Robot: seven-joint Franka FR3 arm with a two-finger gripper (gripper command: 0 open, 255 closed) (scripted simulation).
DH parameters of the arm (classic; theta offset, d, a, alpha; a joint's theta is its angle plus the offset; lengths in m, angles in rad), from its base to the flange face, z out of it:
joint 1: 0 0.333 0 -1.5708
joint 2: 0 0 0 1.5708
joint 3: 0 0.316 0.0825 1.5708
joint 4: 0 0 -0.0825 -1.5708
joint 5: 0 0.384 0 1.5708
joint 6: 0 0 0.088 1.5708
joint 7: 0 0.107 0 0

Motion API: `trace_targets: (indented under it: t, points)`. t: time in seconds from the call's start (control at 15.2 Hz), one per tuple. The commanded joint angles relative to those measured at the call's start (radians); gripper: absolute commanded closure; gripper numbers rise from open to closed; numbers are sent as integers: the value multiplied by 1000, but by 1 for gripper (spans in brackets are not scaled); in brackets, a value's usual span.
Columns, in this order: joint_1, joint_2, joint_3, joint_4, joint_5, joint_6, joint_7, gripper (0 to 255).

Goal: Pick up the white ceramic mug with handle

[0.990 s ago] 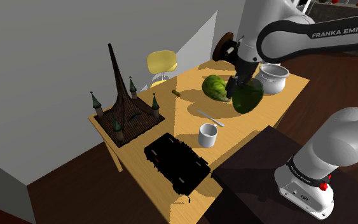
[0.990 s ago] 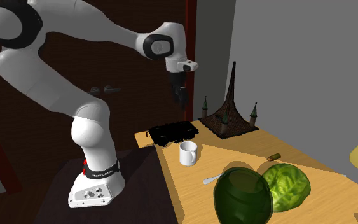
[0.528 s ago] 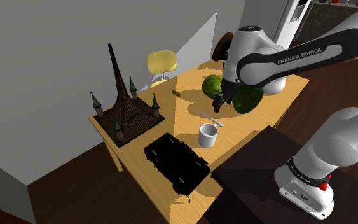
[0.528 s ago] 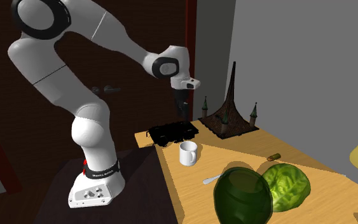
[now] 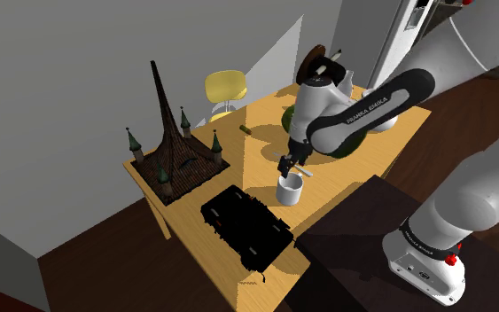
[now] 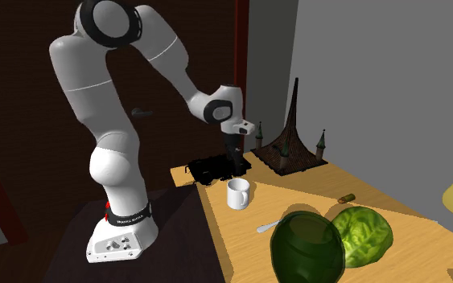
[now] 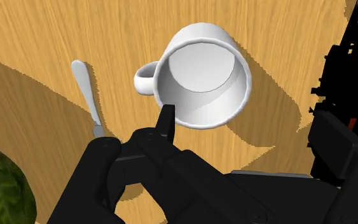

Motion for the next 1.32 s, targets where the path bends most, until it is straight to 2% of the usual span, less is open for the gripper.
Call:
trace_targets:
  t: [0.0,0.2,0.73,0.86,0.92,1.25]
  points:
    - [-14,97,19,19,-53,72,53,0]
    - [-18,242,23,58,-175,160,163,0]
    - [18,375,-41,72,-322,267,272,0]
    - [20,375,-43,72,-321,267,271,0]
    - [20,375,-42,73,-321,265,271,255]
    - [20,375,-42,74,-320,265,270,255]
